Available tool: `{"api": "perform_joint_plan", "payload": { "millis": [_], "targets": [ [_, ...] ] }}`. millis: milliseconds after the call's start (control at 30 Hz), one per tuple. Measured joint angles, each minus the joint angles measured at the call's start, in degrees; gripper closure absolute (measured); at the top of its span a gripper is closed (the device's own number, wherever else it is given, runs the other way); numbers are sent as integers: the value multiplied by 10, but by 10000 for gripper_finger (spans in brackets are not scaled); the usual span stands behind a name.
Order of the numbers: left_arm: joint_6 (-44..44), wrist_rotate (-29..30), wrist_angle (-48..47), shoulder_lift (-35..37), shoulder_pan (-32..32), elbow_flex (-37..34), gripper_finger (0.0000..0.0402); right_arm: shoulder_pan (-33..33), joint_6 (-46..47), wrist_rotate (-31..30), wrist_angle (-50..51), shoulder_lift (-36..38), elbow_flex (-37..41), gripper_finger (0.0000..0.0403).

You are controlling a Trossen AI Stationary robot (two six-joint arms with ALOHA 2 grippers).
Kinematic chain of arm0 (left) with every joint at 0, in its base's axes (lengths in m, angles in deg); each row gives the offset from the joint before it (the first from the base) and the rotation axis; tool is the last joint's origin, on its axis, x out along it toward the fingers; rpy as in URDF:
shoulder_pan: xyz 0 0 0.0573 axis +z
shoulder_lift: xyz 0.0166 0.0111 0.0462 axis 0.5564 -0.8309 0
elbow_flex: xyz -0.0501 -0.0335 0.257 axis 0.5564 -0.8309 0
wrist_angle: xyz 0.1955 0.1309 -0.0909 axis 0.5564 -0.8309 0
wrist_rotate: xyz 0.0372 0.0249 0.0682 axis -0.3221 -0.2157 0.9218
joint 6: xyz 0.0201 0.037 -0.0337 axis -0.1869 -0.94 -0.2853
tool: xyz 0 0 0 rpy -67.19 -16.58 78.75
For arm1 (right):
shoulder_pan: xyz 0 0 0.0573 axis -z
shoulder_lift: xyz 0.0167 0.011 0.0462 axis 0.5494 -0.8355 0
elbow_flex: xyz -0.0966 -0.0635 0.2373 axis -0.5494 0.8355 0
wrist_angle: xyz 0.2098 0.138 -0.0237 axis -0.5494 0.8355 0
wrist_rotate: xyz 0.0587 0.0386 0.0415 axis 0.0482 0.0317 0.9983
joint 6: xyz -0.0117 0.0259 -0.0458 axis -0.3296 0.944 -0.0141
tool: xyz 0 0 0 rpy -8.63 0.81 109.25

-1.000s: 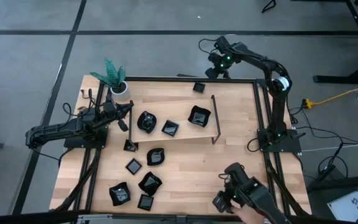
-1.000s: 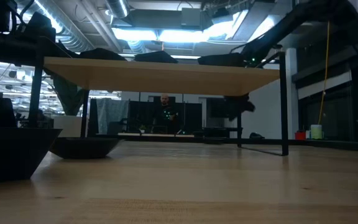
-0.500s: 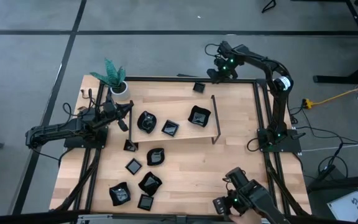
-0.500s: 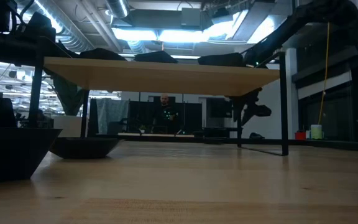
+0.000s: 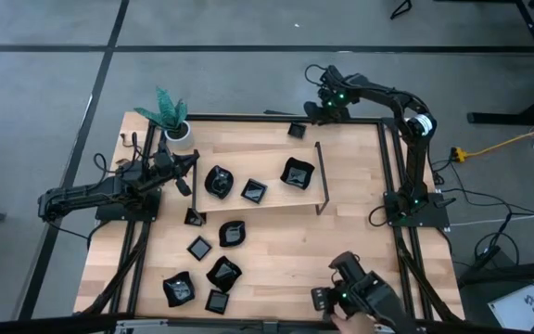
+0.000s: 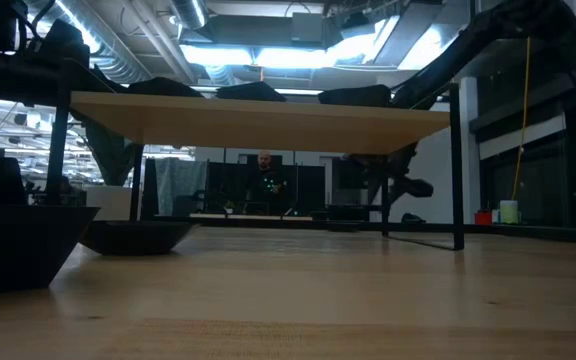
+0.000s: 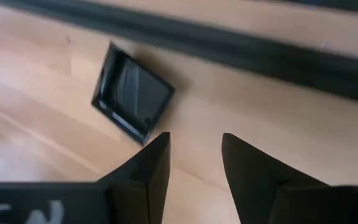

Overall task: Pick & Place Mini shaped plates
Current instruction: Stack the black square plate on top of the black square plate on the shelf

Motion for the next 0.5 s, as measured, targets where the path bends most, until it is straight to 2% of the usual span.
{"api": "perform_joint_plan", "payload": {
  "millis": [500],
  "targets": [
    [0,0,0,0,0,0,398,-35,74,-15,-52,-20,0,266]
  ]
}}
